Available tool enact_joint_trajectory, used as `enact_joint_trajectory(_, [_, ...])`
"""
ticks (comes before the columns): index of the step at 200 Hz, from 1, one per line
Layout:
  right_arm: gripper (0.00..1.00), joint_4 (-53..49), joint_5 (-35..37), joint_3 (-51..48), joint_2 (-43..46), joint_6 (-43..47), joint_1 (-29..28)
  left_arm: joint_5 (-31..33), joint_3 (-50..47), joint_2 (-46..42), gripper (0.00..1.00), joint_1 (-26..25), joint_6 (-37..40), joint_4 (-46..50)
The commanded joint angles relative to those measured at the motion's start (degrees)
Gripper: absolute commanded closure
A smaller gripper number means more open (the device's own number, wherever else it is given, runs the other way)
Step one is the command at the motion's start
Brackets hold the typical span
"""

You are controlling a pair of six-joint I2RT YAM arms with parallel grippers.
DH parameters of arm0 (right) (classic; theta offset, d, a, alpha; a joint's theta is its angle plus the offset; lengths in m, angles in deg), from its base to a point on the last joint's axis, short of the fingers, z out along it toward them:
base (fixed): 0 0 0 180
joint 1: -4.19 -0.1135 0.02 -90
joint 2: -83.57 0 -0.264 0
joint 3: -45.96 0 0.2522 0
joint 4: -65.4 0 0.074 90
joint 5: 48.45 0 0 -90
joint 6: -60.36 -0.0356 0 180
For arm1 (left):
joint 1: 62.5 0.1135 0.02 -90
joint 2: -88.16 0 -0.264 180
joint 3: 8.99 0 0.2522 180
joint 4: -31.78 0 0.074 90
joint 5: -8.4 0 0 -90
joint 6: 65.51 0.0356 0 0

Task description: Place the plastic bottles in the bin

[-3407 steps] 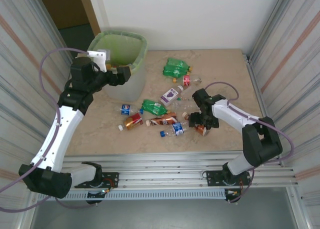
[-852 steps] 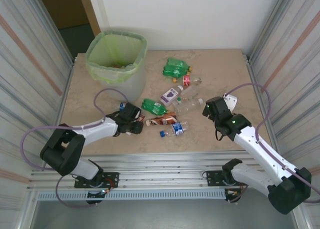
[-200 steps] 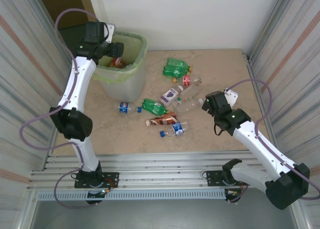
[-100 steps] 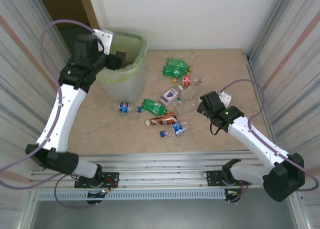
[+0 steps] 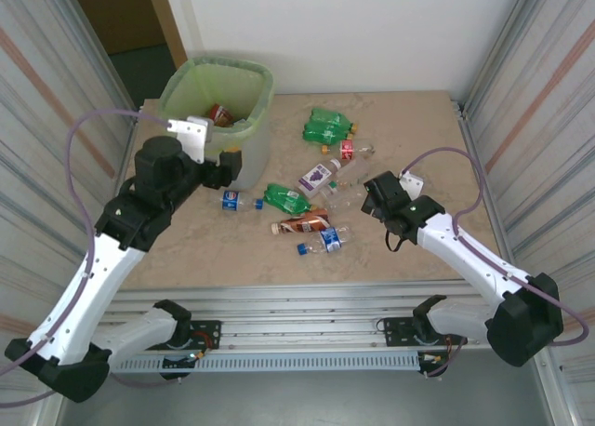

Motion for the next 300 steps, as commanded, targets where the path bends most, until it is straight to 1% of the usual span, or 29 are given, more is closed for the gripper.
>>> enact_joint_trajectory(1, [0.02, -1.4, 2.1, 0.7, 0.2, -1.7, -0.3, 3.6, -4.1, -2.5, 0.14, -0.6, -8.7, 1.4])
enact_joint_trajectory(35, [0.02, -1.7, 2.6, 0.4, -0.2, -1.3, -0.2, 5.6, -13.6, -7.6, 0.14, -0.7, -17.4, 2.4])
enact_joint_trajectory(54, [0.02, -1.7, 2.8, 0.4, -0.6, -1.3, -0.2, 6.5, -20.1, -10.7, 0.13, -0.8, -25.5, 1.1])
enact_joint_trajectory(85, [0.02, -1.7, 2.8, 0.4, -1.0, -1.5, -0.1, 9.0, -30.2, -13.6, 0.10, -0.7, -38.7, -4.3])
enact_joint_trajectory(101, [0.02, -2.0, 2.8, 0.2, -1.0, -1.6, -0.1, 11.5, -33.2, -12.9, 0.10, -0.6, -45.7, -5.4])
enact_joint_trajectory(110, [0.02, -2.2, 2.8, 0.2, -0.9, -1.7, -0.1, 11.8, -34.3, -11.8, 0.12, -0.4, -47.7, -6.3])
enact_joint_trajectory(128, [0.02, -2.7, 2.9, 0.0, -0.6, -1.8, 0.0, 11.7, -35.1, -8.3, 0.15, 0.6, -52.7, -7.8])
enact_joint_trajectory(145, [0.02, -2.8, 2.8, -0.4, -0.3, -2.1, 0.0, 9.2, -35.1, -4.5, 0.16, 2.8, -57.3, -9.3])
enact_joint_trajectory(207, [0.02, -2.4, 1.7, -1.6, 0.6, -3.4, -0.1, 3.6, -35.5, 9.3, 0.13, 8.5, -61.9, -23.0])
enact_joint_trajectory(239, [0.02, -2.4, 1.4, -1.6, 0.4, -3.4, -0.1, 0.5, -33.5, 16.6, 0.11, 11.1, -62.1, -26.1])
enact_joint_trajectory(267, [0.02, -2.3, 1.4, -0.8, -0.4, -3.0, -0.1, -0.8, -31.3, 21.9, 0.10, 11.5, -62.3, -28.7])
enact_joint_trajectory(300, [0.02, -1.9, 1.0, -0.2, -1.5, -2.8, -0.2, -0.6, -29.1, 26.4, 0.10, 11.6, -61.9, -29.6])
